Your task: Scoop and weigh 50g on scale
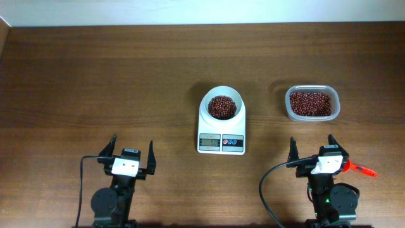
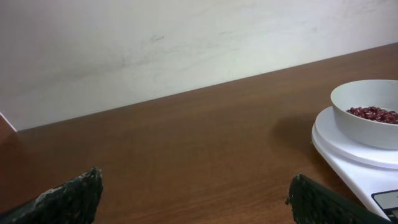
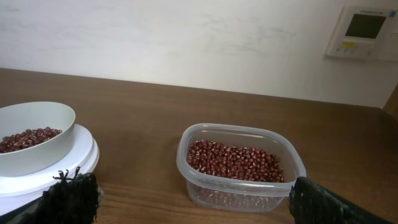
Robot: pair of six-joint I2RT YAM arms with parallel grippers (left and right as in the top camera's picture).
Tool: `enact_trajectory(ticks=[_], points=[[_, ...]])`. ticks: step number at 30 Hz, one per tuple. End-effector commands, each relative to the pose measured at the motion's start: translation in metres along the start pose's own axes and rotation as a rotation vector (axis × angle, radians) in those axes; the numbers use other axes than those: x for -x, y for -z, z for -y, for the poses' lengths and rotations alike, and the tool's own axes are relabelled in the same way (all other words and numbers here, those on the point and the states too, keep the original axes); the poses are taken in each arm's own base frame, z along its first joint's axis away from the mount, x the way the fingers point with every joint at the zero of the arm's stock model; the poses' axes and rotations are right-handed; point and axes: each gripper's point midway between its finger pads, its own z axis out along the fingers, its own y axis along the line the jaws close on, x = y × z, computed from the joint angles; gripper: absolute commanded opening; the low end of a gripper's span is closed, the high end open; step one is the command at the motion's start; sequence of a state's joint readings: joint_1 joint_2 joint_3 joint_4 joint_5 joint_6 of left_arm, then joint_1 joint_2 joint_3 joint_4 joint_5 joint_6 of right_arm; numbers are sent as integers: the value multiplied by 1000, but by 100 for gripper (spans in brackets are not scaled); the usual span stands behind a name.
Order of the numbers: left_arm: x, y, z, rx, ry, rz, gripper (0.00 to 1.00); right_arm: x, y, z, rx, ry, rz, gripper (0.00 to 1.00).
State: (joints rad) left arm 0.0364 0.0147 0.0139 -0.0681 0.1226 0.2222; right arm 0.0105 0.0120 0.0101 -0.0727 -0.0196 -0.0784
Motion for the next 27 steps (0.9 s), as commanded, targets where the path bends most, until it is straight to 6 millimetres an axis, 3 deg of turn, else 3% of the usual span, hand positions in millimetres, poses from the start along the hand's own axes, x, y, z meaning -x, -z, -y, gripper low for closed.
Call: enact_trajectory(ticks=[1, 10, 14, 17, 27], points=[[-2, 0, -3, 15, 13, -3, 99, -2, 0, 0, 2, -4, -1, 99], [-2, 0, -3, 18, 12, -3, 99, -2, 0, 0, 2, -4, -1, 99], [-7, 1, -15, 84, 2, -27, 99, -2, 0, 0, 2, -4, -1, 99], [-9, 2, -21, 126, 103, -34, 99, -2, 0, 0, 2, -4, -1, 99], [-9, 2, -21, 124, 106, -33, 99, -2, 0, 0, 2, -4, -1, 99]])
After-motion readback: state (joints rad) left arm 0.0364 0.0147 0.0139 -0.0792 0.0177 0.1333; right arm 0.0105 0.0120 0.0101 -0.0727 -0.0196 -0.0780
